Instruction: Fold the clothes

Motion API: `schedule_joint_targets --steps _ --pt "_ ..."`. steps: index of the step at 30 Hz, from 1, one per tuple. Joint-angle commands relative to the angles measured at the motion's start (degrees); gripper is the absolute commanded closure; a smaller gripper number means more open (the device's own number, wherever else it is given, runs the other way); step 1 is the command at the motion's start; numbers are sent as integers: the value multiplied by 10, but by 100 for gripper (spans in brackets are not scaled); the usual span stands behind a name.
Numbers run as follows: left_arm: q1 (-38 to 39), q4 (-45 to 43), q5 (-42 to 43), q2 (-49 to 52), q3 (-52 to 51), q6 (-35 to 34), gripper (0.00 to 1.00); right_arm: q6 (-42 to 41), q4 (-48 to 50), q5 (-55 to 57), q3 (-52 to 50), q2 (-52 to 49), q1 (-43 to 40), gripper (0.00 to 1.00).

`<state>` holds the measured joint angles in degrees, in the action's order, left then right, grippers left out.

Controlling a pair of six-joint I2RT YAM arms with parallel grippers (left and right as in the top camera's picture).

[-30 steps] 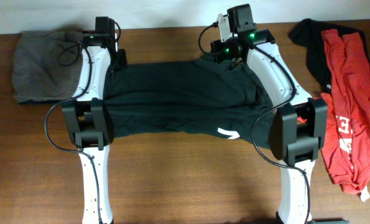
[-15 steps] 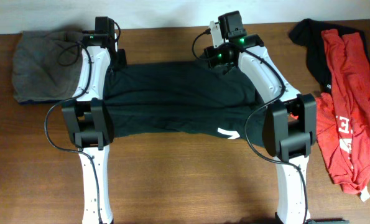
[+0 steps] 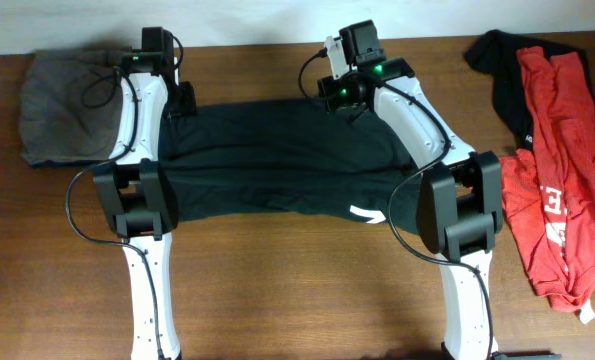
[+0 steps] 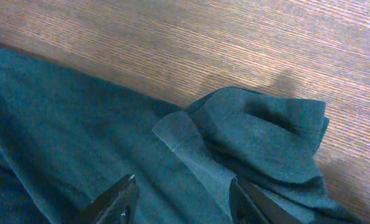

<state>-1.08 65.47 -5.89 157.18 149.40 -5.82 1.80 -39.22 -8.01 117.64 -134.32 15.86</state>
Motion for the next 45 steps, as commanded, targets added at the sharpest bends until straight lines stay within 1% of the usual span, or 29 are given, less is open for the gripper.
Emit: schedule_joint_targets --steps 1,4,8,16,18,25,28,33,37,43,44,45 --pt "-6 5 -33 33 3 19 35 3 -7 -5 7 -11 3 48" --pt "-7 -5 -40 33 3 62 32 3 -10 -5 7 -11 3 48" --pt "-7 -9 -47 33 3 88 32 3 -8 -5 7 -11 3 48" --pt "-7 -37 -47 33 3 96 31 3 -11 -5 7 -11 3 48" --pt "-8 -44 -47 33 -5 101 26 3 -11 -5 7 -11 3 48" --pt "-11 -48 -47 34 -19 103 26 3 -11 -5 7 -11 3 48" --pt "-11 -48 -44 34 -24 102 27 3 -12 -5 7 -11 3 48" --pt "-9 -43 -44 34 -50 102 39 3 -13 -5 7 -11 3 48" --pt "-9 -39 -44 34 -77 102 54 3 -13 -5 7 -11 3 48" --pt "-9 -38 -44 34 -101 102 56 3 -13 -5 7 -11 3 48" --pt "-9 -40 -45 34 -104 102 60 3 -13 -5 7 -11 3 48" --pt "-9 -40 -44 34 -104 102 67 3 -13 -5 7 -11 3 48"
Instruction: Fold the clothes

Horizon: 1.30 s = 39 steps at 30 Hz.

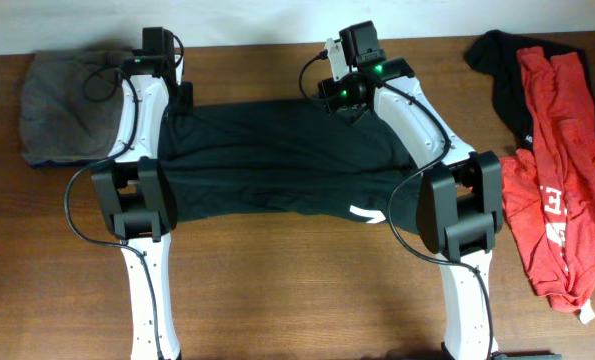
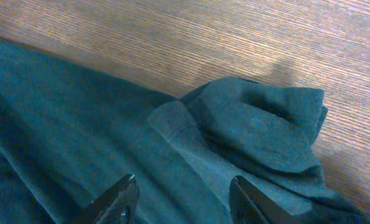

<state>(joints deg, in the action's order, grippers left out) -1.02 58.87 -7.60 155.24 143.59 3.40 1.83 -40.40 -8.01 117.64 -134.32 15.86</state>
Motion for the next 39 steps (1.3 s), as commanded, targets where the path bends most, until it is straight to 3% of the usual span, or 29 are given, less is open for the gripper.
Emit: schedule_joint_targets --steps 1,2,3,19,24,29,34,36,39 --pt "-10 25 -27 54 -46 10 79 3 -1 -5 7 -11 3 48" --pt "-10 24 -27 54 -46 10 93 3 -1 -5 7 -11 3 48" --pt "-10 24 -27 54 -46 10 99 3 0 -5 7 -11 3 48" --pt "31 32 -27 51 -34 10 100 19 31 -6 7 -34 4 48" --pt "33 30 -27 51 -34 10 100 52 46 -5 7 -68 9 37" --pt "33 26 -27 51 -34 10 100 55 60 -1 7 -85 10 36" --pt "33 23 -27 51 -34 10 100 55 83 28 7 -89 9 53" --pt "33 20 -27 51 -34 10 100 54 87 37 7 -89 9 64" --pt "33 20 -27 51 -25 10 100 45 82 54 9 -84 5 91"
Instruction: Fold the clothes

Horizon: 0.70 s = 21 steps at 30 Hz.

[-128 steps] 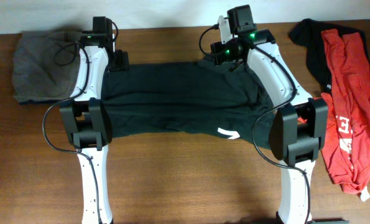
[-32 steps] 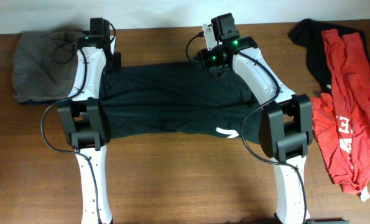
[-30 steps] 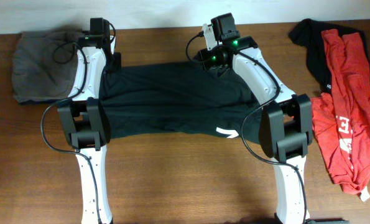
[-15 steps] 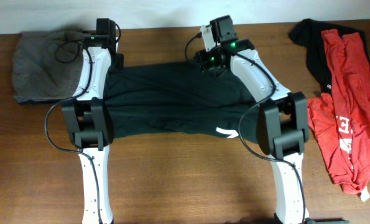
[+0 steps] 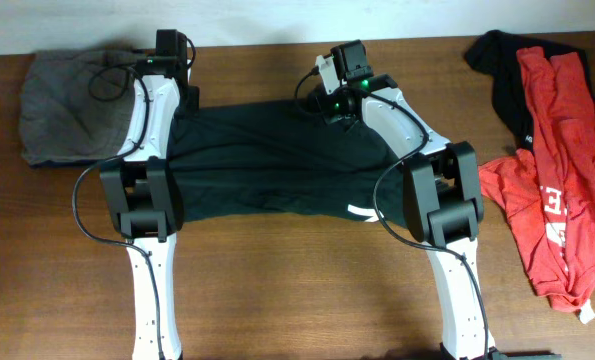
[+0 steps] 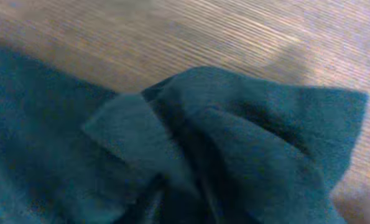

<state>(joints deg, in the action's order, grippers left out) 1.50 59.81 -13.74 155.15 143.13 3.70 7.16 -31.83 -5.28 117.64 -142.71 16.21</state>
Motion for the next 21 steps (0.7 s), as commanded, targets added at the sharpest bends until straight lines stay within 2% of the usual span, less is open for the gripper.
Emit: schedule_joint_targets --steps 1,8,21 --pt "8 13 34 52 -14 7 100 -13 -7 26 10 4 -2 93" --pt "8 55 34 48 81 2 100 -31 -66 26 46 47 -37 96" --pt "7 157 34 46 283 -2 100 -31 -277 -14 176 73 -125 96"
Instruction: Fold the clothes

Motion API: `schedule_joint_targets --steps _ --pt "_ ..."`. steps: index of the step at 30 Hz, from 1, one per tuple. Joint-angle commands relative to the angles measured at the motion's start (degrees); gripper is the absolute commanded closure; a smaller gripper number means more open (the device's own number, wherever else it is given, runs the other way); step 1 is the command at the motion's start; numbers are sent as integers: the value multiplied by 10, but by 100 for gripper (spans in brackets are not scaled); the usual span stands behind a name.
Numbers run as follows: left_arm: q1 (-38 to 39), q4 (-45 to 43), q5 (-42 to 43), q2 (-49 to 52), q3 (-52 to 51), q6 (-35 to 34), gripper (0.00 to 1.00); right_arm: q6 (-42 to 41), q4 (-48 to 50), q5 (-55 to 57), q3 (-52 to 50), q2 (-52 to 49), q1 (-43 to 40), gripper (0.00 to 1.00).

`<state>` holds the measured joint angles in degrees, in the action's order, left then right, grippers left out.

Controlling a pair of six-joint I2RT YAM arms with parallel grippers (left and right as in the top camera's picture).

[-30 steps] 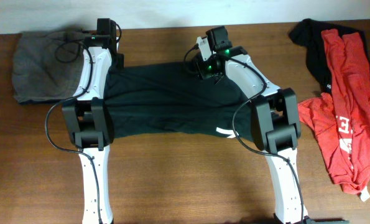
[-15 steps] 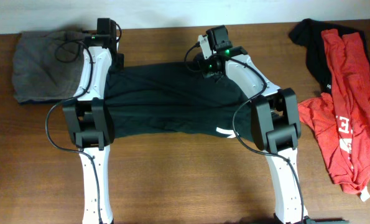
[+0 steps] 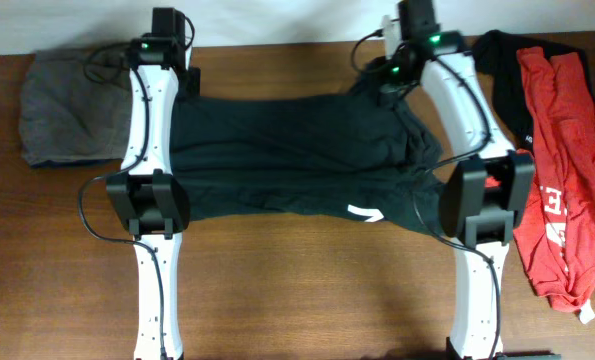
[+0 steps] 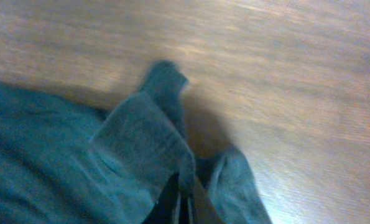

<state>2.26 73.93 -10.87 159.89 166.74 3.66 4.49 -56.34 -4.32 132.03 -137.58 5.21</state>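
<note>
A black T-shirt (image 3: 277, 150) lies spread across the middle of the table, with a small white logo (image 3: 362, 212) near its front edge. My right gripper (image 3: 390, 88) is at the shirt's back right corner. In the right wrist view the gripper (image 4: 183, 202) is shut on a pinched fold of the shirt (image 4: 135, 143), lifted a little off the wood. My left gripper (image 3: 184, 85) sits at the shirt's back left corner. Its fingers are hidden under the wrist, so its state does not show. The shirt's back edge runs nearly straight between the two grippers.
A folded grey garment (image 3: 67, 110) lies at the back left. A heap of red shirts (image 3: 562, 160) and a black garment (image 3: 497, 70) lies at the right edge. The table's back edge (image 3: 277, 42) is close behind both grippers.
My right gripper has moved right and back with the shirt's corner pinched in it. The bunched sleeve is drawn out and the shirt now reaches farther right. The left gripper sits slightly farther back.
At first my right gripper stood open over a bunched sleeve at the shirt's back right, and it was still open there 2.0 s ago. By 0.7 s ago it was down in the bunched fabric. Now it holds that corner farther right, and the shirt is wider.
</note>
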Motion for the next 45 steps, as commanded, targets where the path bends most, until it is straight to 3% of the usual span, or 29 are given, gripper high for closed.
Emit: schedule_joint_targets --steps 1,8,15,27,45 --pt "0 21 6 -2 59 -2 100 -5 -50 -30 42 22 -22 96" --pt "-6 70 3 -3 130 -1 100 -4 -156 -61 99 22 -66 96" --pt "-11 122 5 -14 132 -2 100 11 -268 -117 150 22 -111 96" --pt "-11 228 6 -19 129 -13 100 37 -406 -102 163 22 -151 96" --pt "-12 228 101 -66 118 -45 100 37 -410 -118 90 47 -175 96"
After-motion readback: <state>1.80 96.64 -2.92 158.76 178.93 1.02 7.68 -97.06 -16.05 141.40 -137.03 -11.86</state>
